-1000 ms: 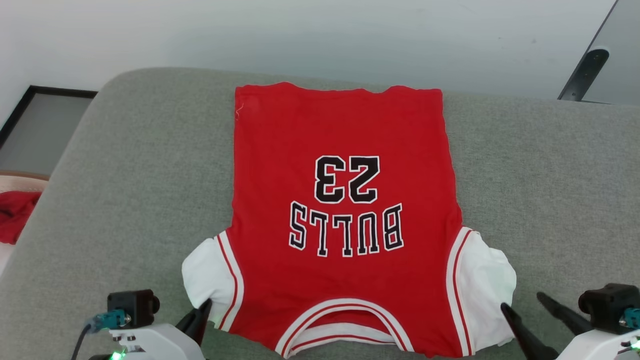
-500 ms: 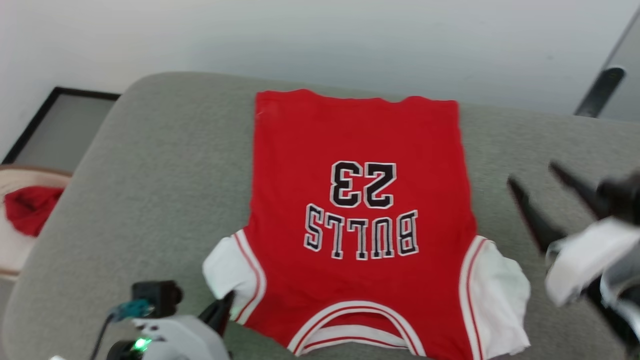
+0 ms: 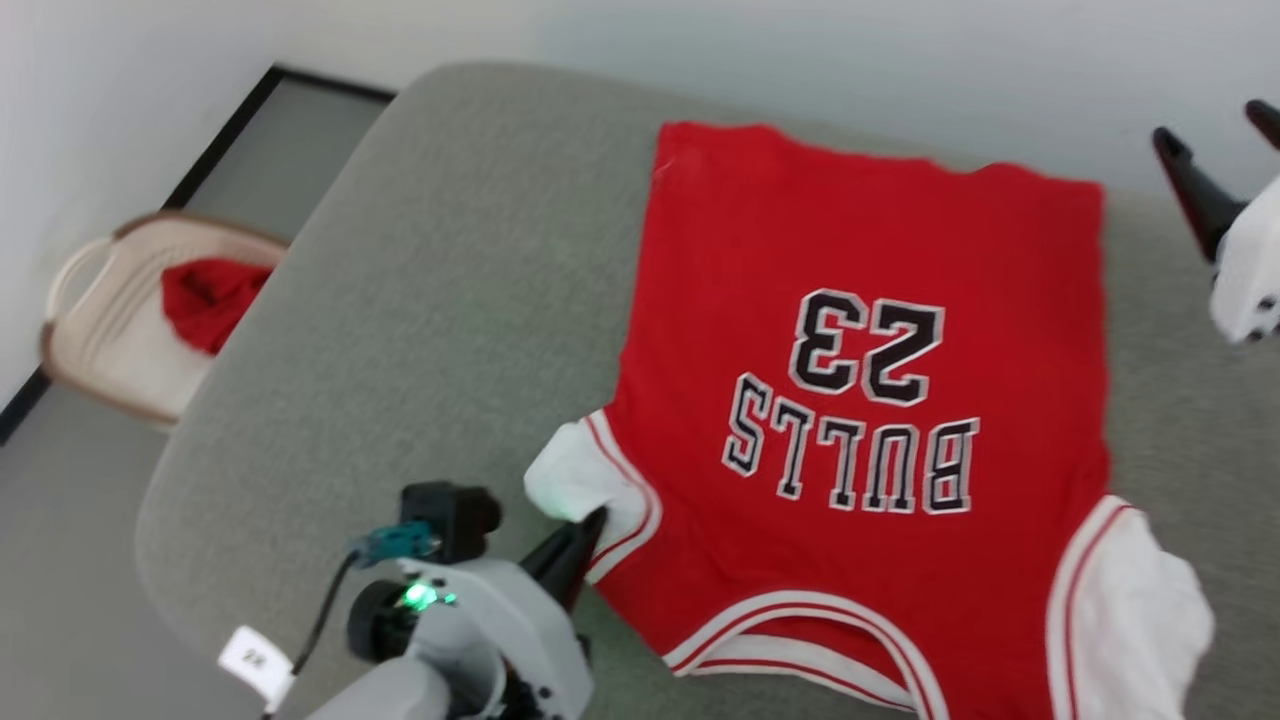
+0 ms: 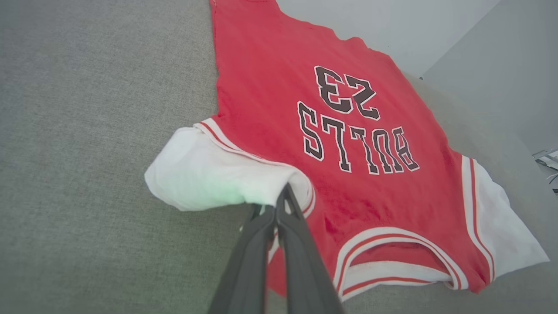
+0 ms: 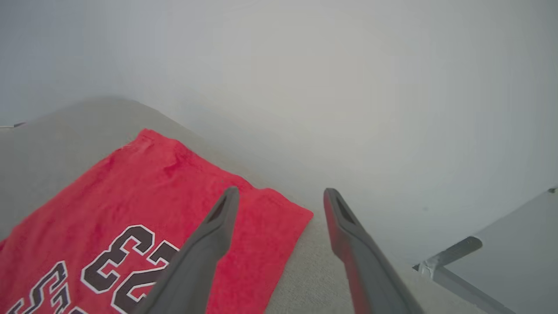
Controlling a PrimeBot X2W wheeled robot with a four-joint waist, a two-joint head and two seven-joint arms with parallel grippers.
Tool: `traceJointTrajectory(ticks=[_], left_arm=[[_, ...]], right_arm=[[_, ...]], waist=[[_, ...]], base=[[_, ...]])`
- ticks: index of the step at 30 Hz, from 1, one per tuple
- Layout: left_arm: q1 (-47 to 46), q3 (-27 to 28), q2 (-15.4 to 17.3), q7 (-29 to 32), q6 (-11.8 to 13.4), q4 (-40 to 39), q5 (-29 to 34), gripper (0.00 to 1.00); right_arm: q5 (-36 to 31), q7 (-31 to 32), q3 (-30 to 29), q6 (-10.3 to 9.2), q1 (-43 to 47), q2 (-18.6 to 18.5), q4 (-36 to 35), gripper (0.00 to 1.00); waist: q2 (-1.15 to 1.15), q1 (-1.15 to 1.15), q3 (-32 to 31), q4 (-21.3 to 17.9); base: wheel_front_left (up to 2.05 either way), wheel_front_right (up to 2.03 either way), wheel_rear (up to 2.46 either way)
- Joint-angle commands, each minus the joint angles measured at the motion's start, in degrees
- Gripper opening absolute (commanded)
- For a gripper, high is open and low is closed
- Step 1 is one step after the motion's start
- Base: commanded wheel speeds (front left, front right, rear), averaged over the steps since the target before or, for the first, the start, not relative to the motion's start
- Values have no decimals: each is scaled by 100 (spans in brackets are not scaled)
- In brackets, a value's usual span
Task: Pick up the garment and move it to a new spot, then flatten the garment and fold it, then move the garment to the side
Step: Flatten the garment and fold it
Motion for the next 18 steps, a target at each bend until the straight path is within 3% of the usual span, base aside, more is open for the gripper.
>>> traceJointTrajectory(ticks=[1,8,10,18], left_arm=[[-136,-22,-131,-54,-73,44,42,0],[-442,-151,-554,-193,-394,366,103,0],[-555,-157,-710,-290,-500,503,127,0],[-693,-167,-963,-478,-642,680,121,0]], right_arm=[[58,195,110,-6,-270,-119,271,100],[287,1132,461,-6,-1310,-429,1432,100],[302,1522,552,-6,-1801,-352,2041,100],[47,2410,641,-6,-2603,-79,3342,100]], waist=[[0,0,503,479],[0,0,951,874],[0,0,1178,928],[0,0,1594,989]], base=[[0,0,0],[0,0,0],[0,0,0],[0,0,0]])
